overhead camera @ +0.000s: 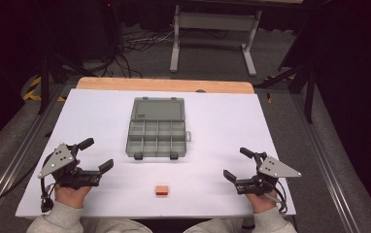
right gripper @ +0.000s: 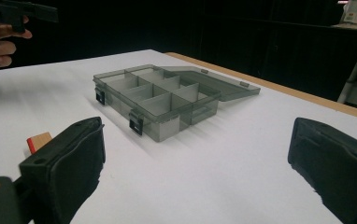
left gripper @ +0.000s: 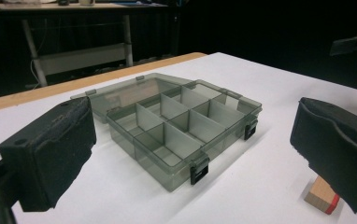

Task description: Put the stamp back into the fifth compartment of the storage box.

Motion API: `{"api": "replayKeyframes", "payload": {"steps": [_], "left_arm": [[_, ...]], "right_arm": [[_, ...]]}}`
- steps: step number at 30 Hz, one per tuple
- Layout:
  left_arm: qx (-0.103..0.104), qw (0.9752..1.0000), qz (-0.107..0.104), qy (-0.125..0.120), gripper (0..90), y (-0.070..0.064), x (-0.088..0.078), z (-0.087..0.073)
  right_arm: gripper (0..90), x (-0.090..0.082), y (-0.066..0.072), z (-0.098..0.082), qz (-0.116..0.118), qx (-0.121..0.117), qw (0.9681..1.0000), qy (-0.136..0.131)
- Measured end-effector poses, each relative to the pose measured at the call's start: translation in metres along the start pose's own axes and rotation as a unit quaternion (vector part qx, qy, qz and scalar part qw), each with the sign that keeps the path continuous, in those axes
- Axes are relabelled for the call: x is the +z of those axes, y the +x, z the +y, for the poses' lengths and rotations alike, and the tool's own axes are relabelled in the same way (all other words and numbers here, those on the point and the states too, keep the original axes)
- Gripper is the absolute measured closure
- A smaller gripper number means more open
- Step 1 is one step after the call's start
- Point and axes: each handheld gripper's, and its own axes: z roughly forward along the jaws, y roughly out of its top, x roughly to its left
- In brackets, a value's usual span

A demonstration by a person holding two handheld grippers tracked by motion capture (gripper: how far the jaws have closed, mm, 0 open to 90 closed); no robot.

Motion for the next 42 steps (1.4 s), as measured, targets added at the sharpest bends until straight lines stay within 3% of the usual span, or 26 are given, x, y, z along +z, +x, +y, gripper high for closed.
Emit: {"api": "replayKeyframes", "payload": {"steps": [13, 22, 29, 32, 36, 42], "left_arm": [[0.014, 0.9997, -0.022, -0.005, 4.7, -0.007, 0.012, 0.010], [0.011, 0.9985, -0.053, 0.000, 5.8, -0.010, 0.028, 0.018], [0.020, 0.9963, -0.083, 0.009, 8.1, -0.017, 0.043, 0.026], [0.010, 0.9943, -0.106, 0.009, 10.4, -0.021, 0.051, 0.027], [0.010, 0.9915, -0.129, 0.017, 10.9, -0.028, 0.063, 0.028], [0.016, 0.9889, -0.147, 0.019, 11.0, -0.034, 0.072, 0.033]], "right_arm": [[4.8, 0.001, 0.000, -0.002, 0.000, 0.000, 1.0000, 0.004], [4.7, 0.001, 0.000, -0.003, 0.000, 0.000, 1.0000, 0.007], [4.6, 0.001, 0.000, -0.003, 0.005, 0.001, 1.0000, 0.006], [4.4, 0.001, 0.000, -0.003, 0.008, 0.002, 1.0000, 0.005], [4.3, 0.000, 0.000, -0.003, 0.009, 0.002, 1.0000, 0.002], [4.3, 0.001, 0.000, -0.004, 0.011, 0.005, 0.9999, 0.004]]}}
